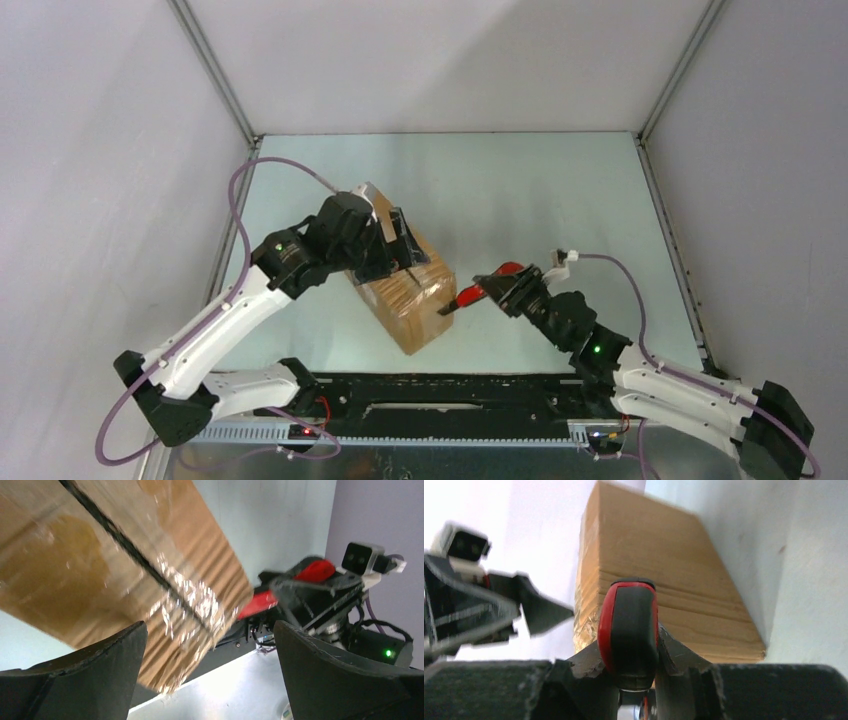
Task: Unpack the express box
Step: Cut the express box at the center of the board.
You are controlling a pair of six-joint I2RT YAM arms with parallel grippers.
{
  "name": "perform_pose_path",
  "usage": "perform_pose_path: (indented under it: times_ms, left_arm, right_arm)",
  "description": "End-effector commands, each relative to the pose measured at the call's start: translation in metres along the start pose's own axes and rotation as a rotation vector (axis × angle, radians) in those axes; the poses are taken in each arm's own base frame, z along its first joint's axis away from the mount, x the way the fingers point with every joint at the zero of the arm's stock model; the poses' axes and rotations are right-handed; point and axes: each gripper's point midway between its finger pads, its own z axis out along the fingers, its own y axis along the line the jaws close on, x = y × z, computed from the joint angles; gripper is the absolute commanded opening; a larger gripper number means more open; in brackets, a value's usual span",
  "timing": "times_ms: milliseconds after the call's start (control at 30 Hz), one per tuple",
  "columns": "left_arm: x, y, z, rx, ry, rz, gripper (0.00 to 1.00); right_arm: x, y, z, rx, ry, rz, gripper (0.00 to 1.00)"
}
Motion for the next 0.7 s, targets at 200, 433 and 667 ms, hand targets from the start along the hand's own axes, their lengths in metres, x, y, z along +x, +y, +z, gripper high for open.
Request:
perform_pose_path:
  times_ms: [200,433,667]
  left_arm:
    - [-0.038,-0.006,-0.017,-0.040,-0.127,0.132,1.00]
    - [-0.066,0.015,-0.039,-0.216,-0.139,0.775,0.97]
    - [-0.021,-0.020,-0.017,0.218,-0.181,1.373,0.99]
  right_arm:
    - [-0.074,0.049,0.023,-0.142,-0.143,-0.004,0.00]
    - [-0.057,0.049,0.009,-0.114,-0.088,0.023,0.00]
    - [-0.038,0.052,-0.005,-0.139,0.007,0.047,0.00]
